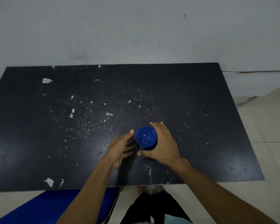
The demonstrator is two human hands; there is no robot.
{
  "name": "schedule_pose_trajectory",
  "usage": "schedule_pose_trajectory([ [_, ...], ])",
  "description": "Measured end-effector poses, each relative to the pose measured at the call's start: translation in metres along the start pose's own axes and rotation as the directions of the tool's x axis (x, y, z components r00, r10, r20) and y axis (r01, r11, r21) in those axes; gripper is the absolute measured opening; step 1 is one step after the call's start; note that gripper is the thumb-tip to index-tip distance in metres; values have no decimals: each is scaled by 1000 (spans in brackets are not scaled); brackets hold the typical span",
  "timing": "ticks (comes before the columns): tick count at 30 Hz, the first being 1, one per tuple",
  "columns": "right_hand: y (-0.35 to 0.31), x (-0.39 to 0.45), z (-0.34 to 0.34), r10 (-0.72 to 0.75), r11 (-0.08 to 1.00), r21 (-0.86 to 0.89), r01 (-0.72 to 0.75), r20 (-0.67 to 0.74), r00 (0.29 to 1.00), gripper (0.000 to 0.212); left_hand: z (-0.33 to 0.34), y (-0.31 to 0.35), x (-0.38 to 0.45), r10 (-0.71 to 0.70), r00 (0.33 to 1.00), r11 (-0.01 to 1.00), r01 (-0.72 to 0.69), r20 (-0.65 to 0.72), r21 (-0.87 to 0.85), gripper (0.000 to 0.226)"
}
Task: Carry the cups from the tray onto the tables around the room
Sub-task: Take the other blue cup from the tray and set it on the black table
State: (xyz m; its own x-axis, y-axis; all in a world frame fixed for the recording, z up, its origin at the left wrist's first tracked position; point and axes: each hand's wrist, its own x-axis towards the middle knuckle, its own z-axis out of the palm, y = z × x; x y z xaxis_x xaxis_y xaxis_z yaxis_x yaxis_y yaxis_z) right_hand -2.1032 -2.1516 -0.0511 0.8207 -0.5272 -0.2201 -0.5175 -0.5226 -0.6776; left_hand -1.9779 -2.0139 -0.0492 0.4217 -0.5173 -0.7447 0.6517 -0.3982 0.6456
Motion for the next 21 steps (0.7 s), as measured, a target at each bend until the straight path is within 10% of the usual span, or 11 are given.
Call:
schedule_pose_trajectory([
  [8,-37,-31,-23,-139,987,-103,127,-123,983,103,-6,9,-63,370,895,926,-336,-248,171,23],
  [15,-93,-79,-29,-325,939,-163,302,-138,936,88,-40,-9,-153,593,765,791,-497,-251,356,56],
  [21,-159,-122,-6,-444,892,-147,428,-106,890,79,-81,-37,-234,745,535,665,-547,-400,508,46],
])
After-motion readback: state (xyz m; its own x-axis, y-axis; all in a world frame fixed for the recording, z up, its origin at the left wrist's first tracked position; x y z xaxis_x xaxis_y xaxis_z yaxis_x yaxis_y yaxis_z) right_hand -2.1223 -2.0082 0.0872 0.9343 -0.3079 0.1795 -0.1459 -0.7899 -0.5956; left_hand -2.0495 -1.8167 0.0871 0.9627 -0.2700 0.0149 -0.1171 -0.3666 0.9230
